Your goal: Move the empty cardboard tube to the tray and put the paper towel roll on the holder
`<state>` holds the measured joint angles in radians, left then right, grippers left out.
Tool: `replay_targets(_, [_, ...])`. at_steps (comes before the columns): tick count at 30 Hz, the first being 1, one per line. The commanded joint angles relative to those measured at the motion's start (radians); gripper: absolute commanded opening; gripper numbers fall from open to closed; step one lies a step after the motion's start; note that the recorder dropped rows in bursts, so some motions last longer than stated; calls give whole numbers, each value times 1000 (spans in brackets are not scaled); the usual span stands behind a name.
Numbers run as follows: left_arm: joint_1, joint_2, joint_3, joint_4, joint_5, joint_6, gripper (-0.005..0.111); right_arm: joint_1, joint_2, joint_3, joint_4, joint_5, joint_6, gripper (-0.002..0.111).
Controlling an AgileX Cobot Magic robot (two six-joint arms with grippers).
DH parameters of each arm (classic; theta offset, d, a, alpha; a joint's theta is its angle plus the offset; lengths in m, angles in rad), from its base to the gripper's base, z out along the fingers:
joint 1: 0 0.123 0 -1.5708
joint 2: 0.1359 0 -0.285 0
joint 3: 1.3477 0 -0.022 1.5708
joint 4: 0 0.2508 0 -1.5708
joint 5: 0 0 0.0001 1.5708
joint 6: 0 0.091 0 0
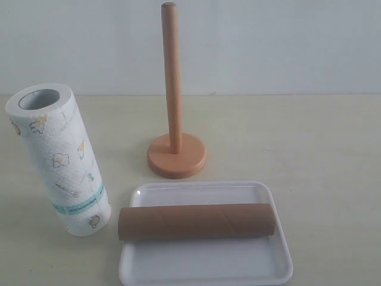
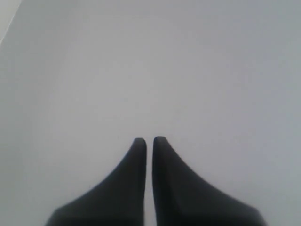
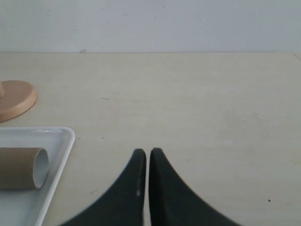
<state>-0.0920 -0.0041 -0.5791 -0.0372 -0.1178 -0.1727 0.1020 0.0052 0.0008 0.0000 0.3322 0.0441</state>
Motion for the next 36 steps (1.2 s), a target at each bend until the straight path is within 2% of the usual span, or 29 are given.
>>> replay_targets(1, [3,22,-4,-6,-276,-22,4,-3,-5,-1,-8,-4,-2,3])
replay_targets(4, [1,105,-7,-6,-446,-22,4,-3,-5,-1,-8,-4,-2,3])
replay_targets(5, [1,139,-17,-6,-455,-22,4,-3,-5,-1,-8,-4,-2,3])
replay_targets(7, [1,203,-47,18,-370,-22,4,-3,-5,-1,-8,-4,-2,3])
replay_targets(11, [1,335,-125,81,-44,-22,4,-3,-5,-1,-8,-4,-2,3])
replay_targets(14, [1,443,-124,78,15,-22,4,-3,-5,-1,-8,-4,-2,3])
replay_targets(21, [1,624,-61,80,-130,-22,4,-3,-5,-1,-8,-4,-2,3])
replay_targets(28, [1,662,146,49,-420,-59,4,-3,-5,-1,-8,-4,-2,3])
replay_targets(33, [1,662,244,37,-470,-116,4,-3,-5,-1,-8,-4,-2,3])
replay_targets(36, [1,738,308,8,-601,-115,4,-3,-5,-1,-8,-4,-2,3])
